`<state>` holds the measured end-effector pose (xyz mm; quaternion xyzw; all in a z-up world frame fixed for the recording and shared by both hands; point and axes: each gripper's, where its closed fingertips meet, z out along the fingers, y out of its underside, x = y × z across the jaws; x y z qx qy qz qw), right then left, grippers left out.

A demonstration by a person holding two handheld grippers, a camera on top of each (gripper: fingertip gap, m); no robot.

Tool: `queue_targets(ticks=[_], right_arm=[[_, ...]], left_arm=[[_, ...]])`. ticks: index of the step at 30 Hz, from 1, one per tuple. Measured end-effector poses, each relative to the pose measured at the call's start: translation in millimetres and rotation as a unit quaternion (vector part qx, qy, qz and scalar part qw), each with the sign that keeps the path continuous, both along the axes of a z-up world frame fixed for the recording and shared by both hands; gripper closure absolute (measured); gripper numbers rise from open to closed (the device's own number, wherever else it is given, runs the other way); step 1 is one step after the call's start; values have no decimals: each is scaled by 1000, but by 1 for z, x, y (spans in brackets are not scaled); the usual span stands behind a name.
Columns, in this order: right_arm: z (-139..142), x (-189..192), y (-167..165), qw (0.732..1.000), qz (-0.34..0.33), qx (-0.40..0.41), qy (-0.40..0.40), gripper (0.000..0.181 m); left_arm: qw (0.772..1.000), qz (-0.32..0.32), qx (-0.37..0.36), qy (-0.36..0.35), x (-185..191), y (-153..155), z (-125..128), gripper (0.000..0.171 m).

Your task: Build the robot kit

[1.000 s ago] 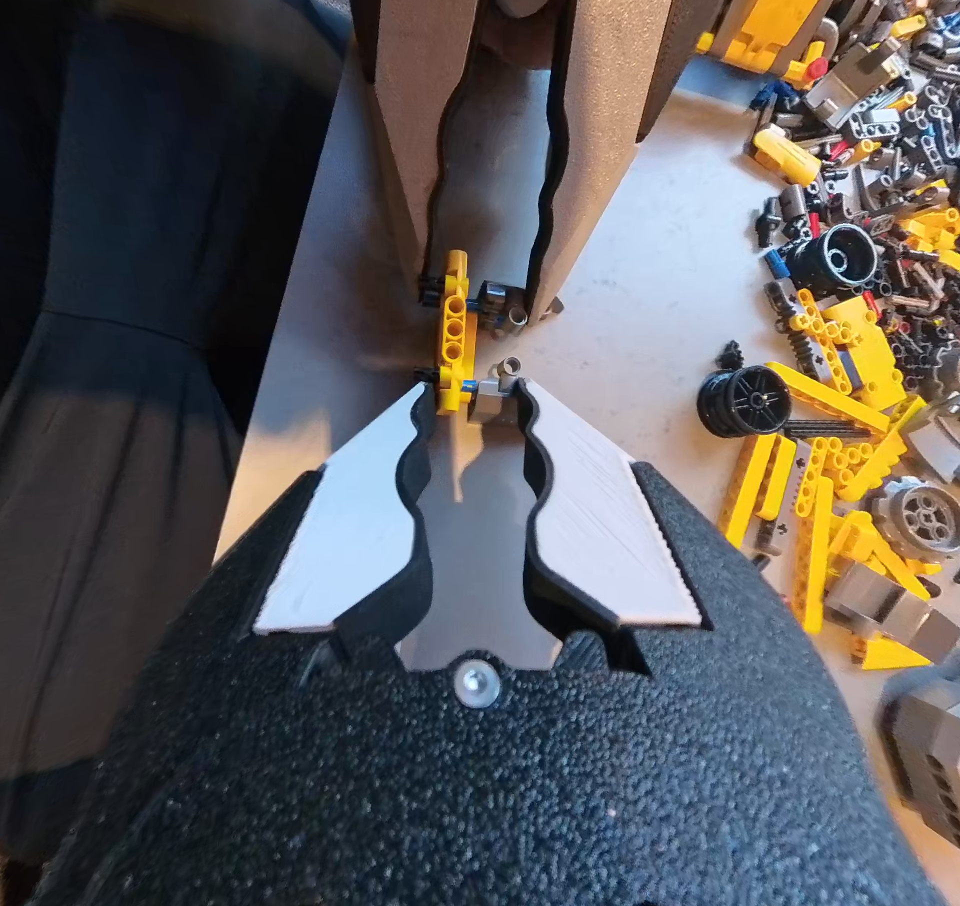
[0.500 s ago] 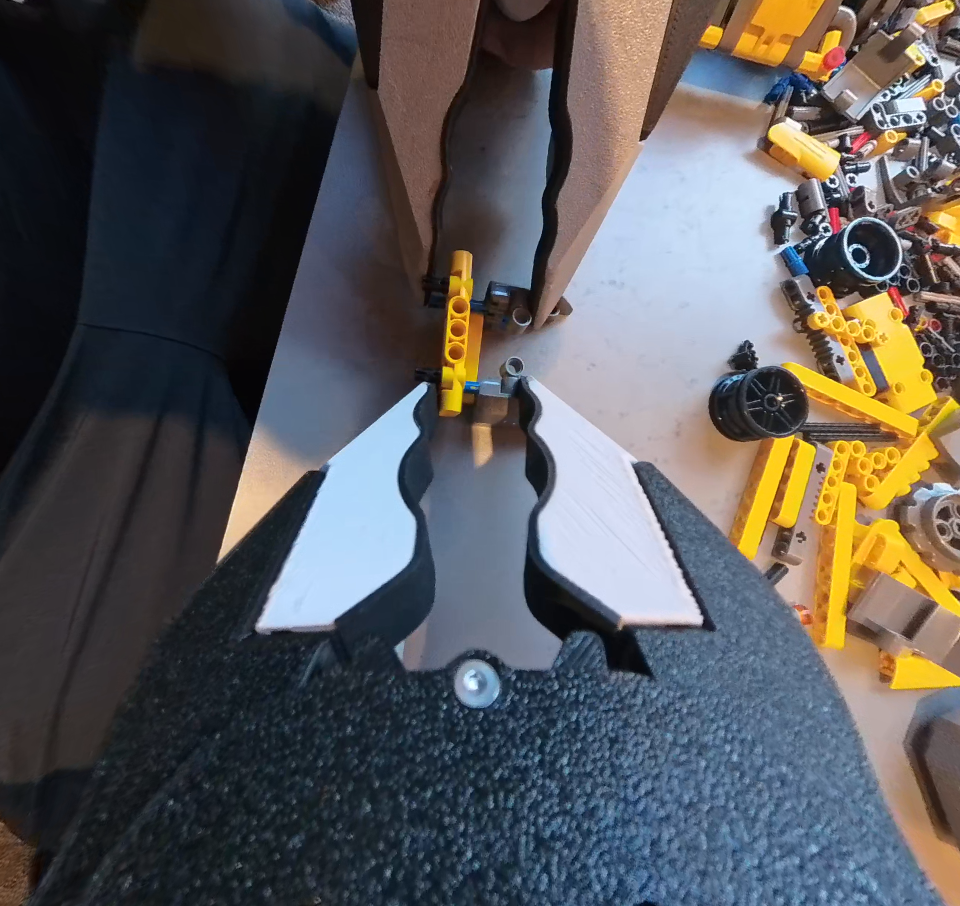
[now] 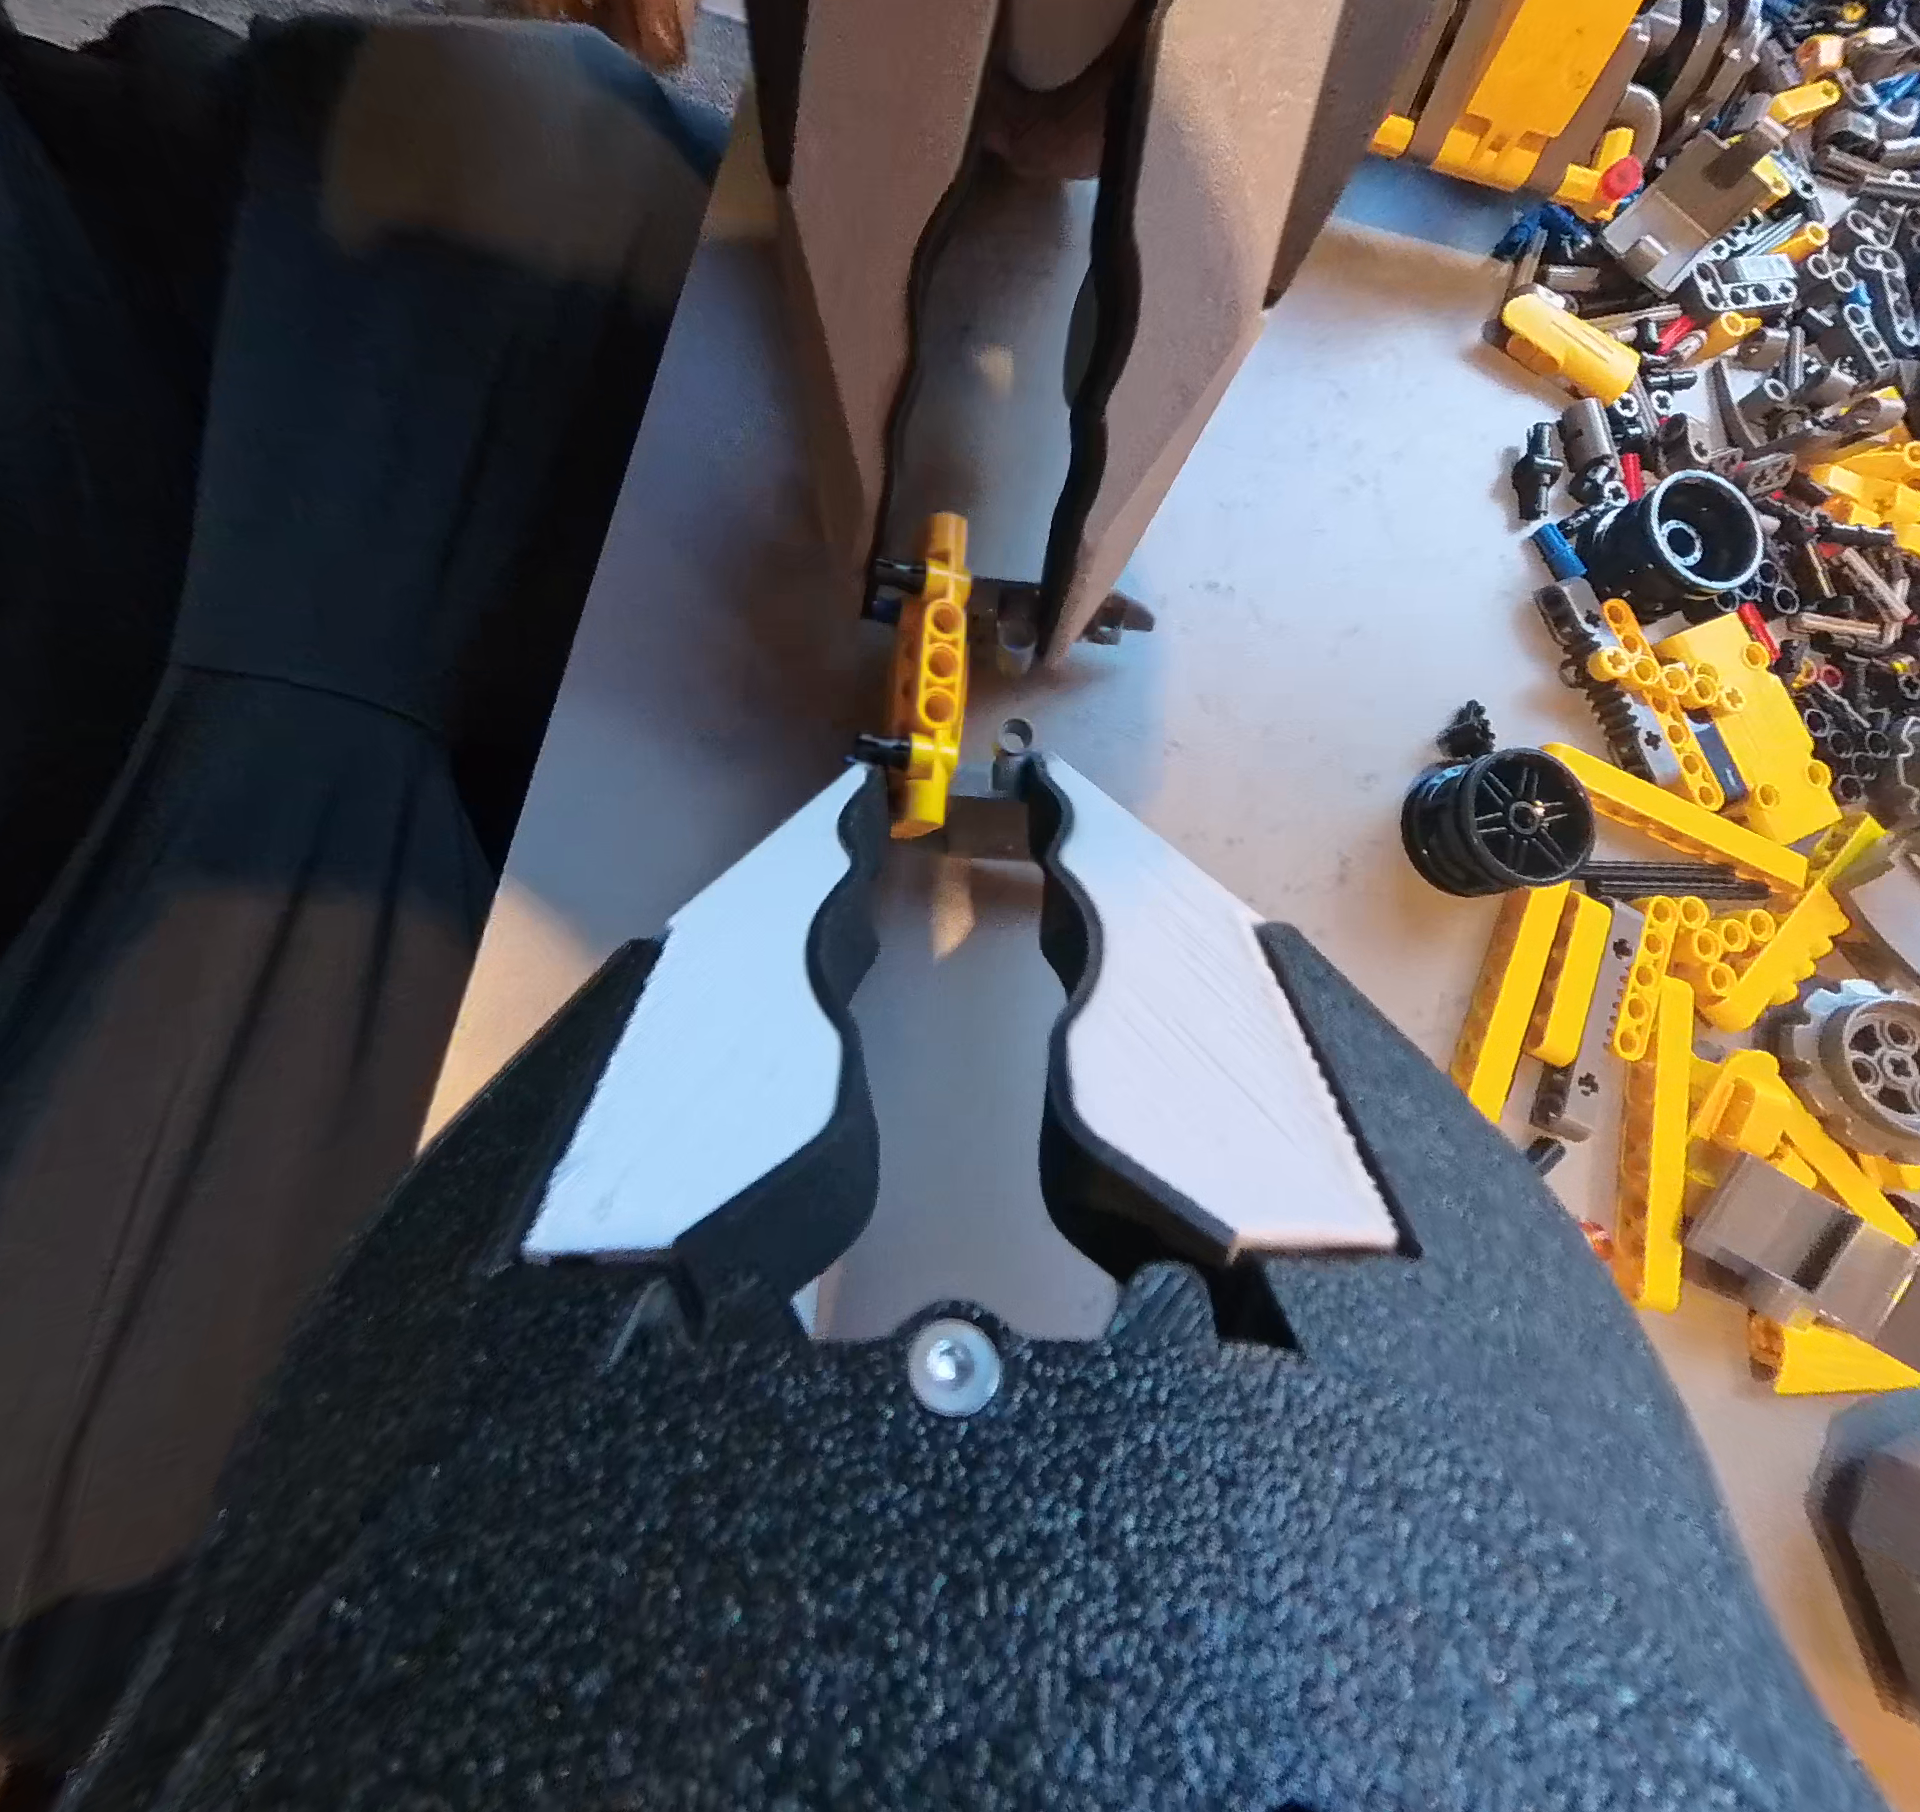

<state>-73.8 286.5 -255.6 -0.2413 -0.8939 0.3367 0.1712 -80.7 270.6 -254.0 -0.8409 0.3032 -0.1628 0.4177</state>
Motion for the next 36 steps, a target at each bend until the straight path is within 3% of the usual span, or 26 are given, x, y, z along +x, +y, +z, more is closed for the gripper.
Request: queue_targets(ticks=[2, 6, 16, 19, 24, 27, 32, 34, 36], right_arm=[[2, 0, 0, 1000, 2, -5, -1, 157], [3, -1, 1, 1000, 0, -1, 3, 156], [0, -9, 3, 998, -30, 35, 49, 150], [5, -5, 2, 996, -37, 34, 69, 138], [13, 3, 9, 991, -104, 5, 80, 134], [5, 6, 32, 976, -190, 49, 94, 147], [-1, 26, 46, 957, -275, 50, 74, 144], [9, 28, 34, 950, -302, -12, 75, 144], [16, 27, 9, 935, -331, -117, 55, 133]], left_arm=[[1000, -3, -9, -22, -1, 0, 2, 142], [1000, -8, 18, 12, -1, 1, 2, 141], [1000, 12, -7, 5, -10, 2, -2, 134], [1000, 21, -12, -5, -11, 2, -2, 129], [999, 43, -27, -21, -6, 4, -2, 119], [998, 52, -28, -26, -4, -1, 1, 114], [998, 51, -17, -17, -23, -8, 12, 111], [999, 37, -28, -10, -28, -9, 11, 111], [999, 32, -31, 19, -33, -4, 5, 113]])
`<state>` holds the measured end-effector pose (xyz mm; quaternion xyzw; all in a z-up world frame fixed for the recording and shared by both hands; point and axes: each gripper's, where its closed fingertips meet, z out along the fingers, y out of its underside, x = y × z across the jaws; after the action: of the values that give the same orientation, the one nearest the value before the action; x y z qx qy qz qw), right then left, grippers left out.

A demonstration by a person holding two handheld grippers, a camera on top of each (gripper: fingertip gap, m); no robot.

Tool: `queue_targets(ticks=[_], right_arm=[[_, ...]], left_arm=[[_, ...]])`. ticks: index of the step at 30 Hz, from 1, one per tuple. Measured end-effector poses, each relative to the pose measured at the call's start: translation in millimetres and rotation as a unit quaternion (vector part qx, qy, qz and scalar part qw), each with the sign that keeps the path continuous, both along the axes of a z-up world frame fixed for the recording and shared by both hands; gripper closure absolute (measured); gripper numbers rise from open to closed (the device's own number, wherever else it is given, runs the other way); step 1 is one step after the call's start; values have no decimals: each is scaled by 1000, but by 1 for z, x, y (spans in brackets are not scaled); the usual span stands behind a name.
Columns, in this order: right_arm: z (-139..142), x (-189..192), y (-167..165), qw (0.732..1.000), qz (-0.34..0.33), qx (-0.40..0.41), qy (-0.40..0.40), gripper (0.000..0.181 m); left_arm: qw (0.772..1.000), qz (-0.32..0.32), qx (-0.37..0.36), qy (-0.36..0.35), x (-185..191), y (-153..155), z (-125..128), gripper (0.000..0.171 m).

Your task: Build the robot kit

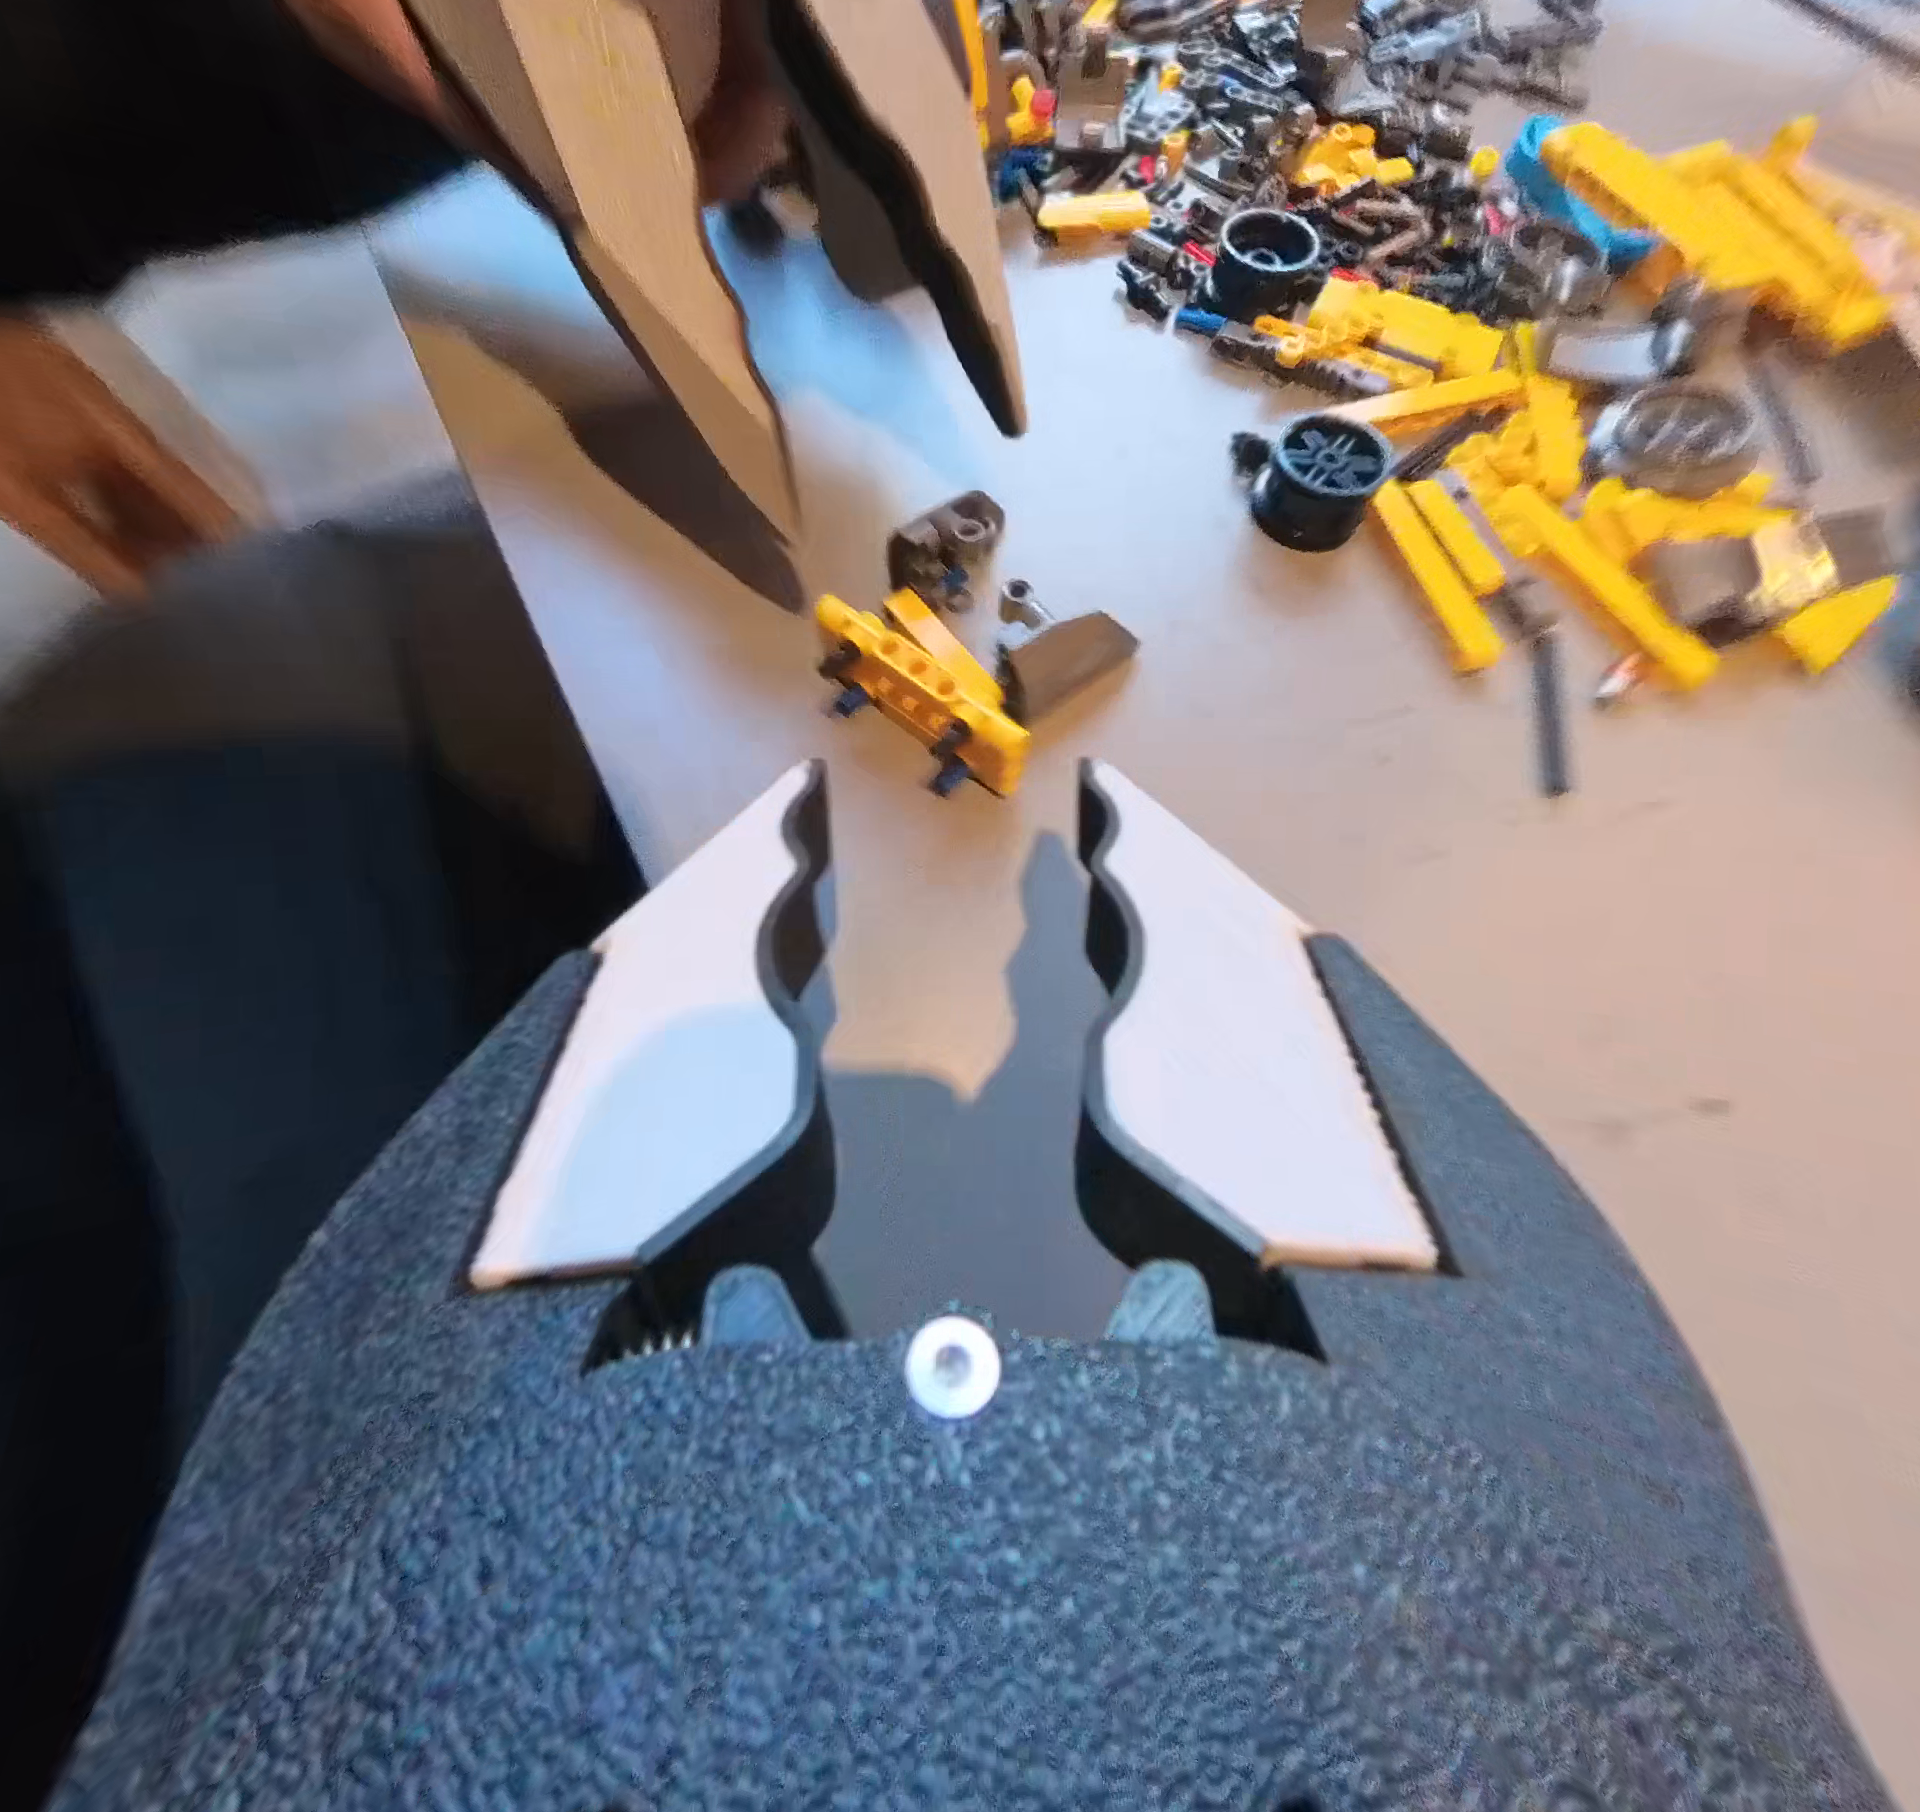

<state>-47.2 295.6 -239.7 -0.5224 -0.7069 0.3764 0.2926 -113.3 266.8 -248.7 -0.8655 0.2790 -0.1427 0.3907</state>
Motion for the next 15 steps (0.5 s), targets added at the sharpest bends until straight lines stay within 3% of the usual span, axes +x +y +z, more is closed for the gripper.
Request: queue_targets(ticks=[2, 5, 9, 11, 15], right_arm=[[-5, -5, -9, 997, -47, -52, -9, 116], [-19, -11, -14, 992, -103, -62, -33, 97], [-35, -17, -5, 989, -138, -8, -45, 101], [-33, -15, -12, 993, -105, -8, -46, 120], [-33, -8, -15, 997, -59, -1, -49, 120]], left_arm=[[999, -4, 1, 37, -2, 5, -8, 121], [998, -14, -16, 60, 3, 3, -21, 131], [998, 18, -37, 36, 18, -4, -24, 149], [999, 15, -40, 32, 26, -11, -23, 143], [998, -7, -20, 58, 25, -18, -18, 129]])
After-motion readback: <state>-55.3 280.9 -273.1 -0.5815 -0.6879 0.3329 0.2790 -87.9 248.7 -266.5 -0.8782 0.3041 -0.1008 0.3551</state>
